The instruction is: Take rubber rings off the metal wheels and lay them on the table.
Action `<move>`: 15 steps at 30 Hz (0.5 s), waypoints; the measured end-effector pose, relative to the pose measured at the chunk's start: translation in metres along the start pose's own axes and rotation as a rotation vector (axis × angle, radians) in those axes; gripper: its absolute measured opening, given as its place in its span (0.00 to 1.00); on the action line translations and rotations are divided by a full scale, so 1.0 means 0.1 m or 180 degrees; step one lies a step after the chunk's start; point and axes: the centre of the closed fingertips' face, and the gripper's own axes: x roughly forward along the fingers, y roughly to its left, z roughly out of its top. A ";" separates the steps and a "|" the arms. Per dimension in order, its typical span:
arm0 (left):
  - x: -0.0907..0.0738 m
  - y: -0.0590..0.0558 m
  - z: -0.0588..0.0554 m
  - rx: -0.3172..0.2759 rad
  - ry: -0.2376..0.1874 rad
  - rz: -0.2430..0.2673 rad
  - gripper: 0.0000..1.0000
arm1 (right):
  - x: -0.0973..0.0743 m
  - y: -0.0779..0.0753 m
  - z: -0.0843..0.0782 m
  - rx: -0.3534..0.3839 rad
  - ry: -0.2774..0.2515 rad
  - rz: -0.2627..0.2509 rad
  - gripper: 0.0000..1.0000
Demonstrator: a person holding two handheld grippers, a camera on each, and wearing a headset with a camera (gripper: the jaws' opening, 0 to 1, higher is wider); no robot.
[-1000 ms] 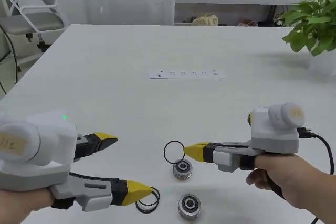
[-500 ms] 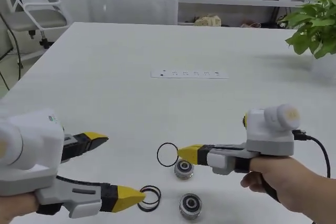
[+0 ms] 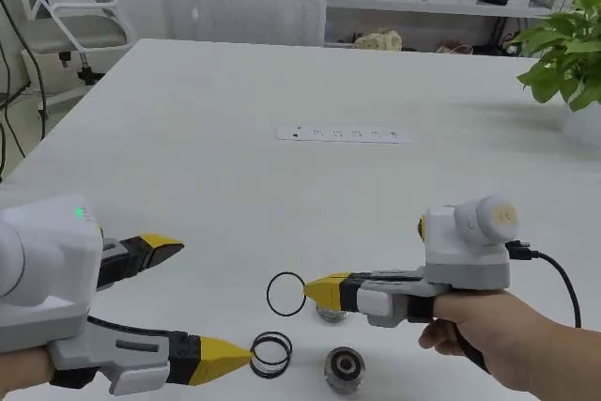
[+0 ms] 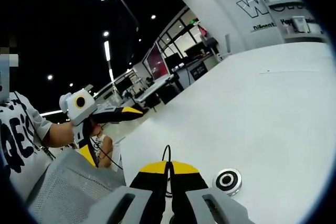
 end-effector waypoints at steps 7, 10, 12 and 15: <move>-0.03 -0.01 -0.04 0.0023 0.0024 0.0007 0.84 | 0.06 0.02 -0.11 0.0007 0.0114 0.0025 0.00; -0.04 -0.02 -0.05 0.0015 0.0028 0.0003 0.84 | 0.09 0.03 -0.16 0.0003 0.0162 0.0027 0.00; -0.04 -0.02 -0.05 0.0014 0.0034 0.0005 0.84 | 0.11 0.03 -0.19 0.0004 0.0197 0.0031 0.00; -0.05 -0.02 -0.06 0.0006 0.0040 0.0010 0.84 | 0.14 0.03 -0.24 0.0010 0.0248 0.0041 0.00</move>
